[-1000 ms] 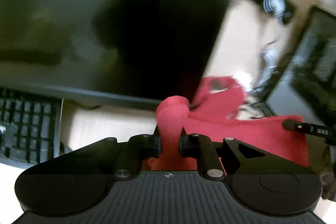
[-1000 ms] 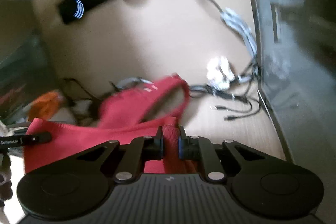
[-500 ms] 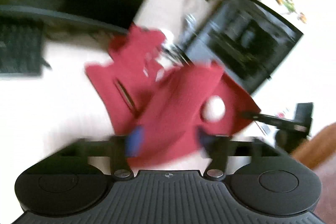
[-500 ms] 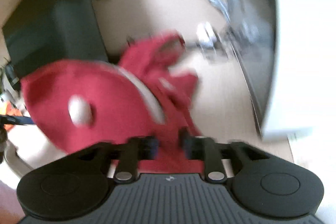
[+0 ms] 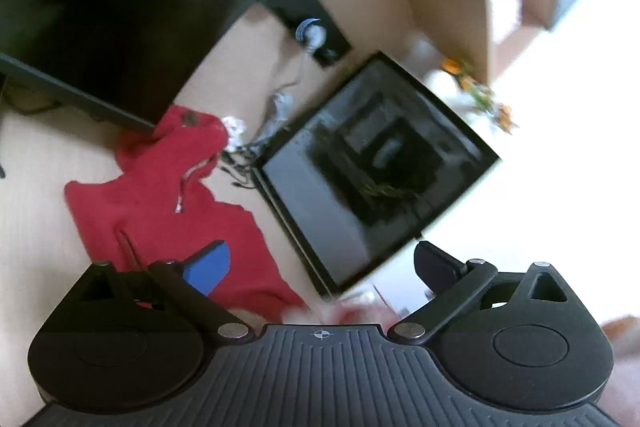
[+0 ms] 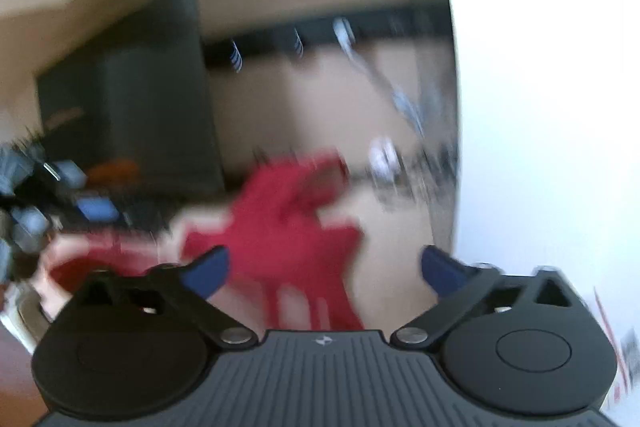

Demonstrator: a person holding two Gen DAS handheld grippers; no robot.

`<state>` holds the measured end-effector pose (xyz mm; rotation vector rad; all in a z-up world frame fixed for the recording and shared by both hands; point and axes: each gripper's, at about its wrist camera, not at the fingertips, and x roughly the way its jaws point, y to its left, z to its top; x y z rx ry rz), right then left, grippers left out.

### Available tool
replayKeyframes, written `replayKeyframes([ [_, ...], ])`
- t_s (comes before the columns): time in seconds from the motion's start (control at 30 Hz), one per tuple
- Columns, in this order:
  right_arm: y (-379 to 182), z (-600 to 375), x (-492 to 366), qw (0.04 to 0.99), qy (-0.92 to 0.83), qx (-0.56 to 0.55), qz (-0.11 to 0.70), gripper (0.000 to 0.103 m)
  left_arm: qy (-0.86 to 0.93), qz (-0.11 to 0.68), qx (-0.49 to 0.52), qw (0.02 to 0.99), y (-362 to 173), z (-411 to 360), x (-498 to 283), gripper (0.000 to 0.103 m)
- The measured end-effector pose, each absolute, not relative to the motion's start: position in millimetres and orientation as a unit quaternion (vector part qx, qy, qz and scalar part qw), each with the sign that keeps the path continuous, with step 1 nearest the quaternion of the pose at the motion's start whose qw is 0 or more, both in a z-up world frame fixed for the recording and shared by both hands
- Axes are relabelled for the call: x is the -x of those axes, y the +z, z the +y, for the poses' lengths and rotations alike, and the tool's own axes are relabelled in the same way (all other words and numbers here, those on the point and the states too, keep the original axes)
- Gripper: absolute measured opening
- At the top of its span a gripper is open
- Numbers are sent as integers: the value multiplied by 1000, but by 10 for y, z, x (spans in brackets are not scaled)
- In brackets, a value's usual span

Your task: Fold clothes

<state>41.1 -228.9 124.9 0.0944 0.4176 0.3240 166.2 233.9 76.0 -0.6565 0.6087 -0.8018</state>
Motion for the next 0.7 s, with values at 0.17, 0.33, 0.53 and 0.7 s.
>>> replayKeyframes([
  [0.17,1372,-2000,-823,960,199,-31,193,103,-444,410,235,761,370,1739,-1531,102],
  [0.33,981,-1354,-1476,940,229,22,252,103,-469,504,107,718,-61,1326,-994,102],
  [0.53,279,-542,-1823,911,248,105,313,103,-370,467,144,790,85,1718,-953,102],
  [0.7,100,-274,-1839,910,256,140,293,103,-251,421,127,862,251,1849,-1026,102],
])
